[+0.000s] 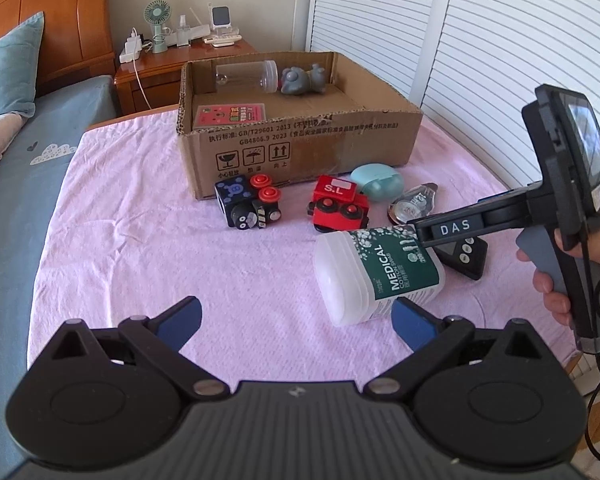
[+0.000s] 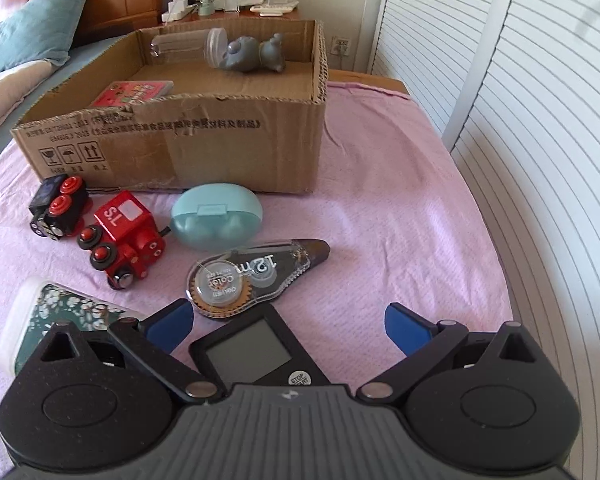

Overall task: Organize rigid objects
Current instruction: 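Reach the right gripper to the black timer while the left approaches the white MEDICAL tub, then close the left gripper on the MEDICAL tub while the right closes on the black timer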

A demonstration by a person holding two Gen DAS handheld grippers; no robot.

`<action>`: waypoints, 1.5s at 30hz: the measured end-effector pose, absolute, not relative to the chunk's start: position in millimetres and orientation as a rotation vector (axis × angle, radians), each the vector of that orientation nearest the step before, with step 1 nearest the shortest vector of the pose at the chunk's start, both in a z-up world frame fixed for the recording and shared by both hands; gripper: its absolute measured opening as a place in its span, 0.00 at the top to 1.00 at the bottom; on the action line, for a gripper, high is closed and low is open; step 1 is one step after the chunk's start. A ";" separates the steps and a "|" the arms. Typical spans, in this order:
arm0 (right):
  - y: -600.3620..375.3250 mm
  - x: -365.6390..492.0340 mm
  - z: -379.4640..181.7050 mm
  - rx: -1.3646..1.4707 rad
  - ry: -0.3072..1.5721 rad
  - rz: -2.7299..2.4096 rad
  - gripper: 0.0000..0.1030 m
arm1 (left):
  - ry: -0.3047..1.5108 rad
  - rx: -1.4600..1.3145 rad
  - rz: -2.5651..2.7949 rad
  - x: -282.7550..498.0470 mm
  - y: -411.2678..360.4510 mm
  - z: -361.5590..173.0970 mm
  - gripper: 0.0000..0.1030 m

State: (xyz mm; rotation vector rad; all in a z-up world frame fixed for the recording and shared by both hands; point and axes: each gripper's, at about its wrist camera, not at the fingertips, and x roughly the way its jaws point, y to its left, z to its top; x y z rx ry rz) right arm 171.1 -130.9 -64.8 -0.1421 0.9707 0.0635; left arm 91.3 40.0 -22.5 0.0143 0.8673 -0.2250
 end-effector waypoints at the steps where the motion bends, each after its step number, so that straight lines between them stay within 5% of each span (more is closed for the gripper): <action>1: -132.7 172.3 -67.6 -0.131 0.979 0.062 0.00 | 0.868 0.012 -0.226 91.2 39.6 -22.5 0.02; 35: -190.3 100.5 -68.4 -0.157 0.923 0.168 0.00 | 0.961 0.060 -0.275 144.6 -41.9 -47.7 0.02; 45: -190.9 100.1 -68.4 -0.163 0.910 0.182 0.00 | 1.016 0.011 -0.185 145.7 -11.7 -64.9 0.01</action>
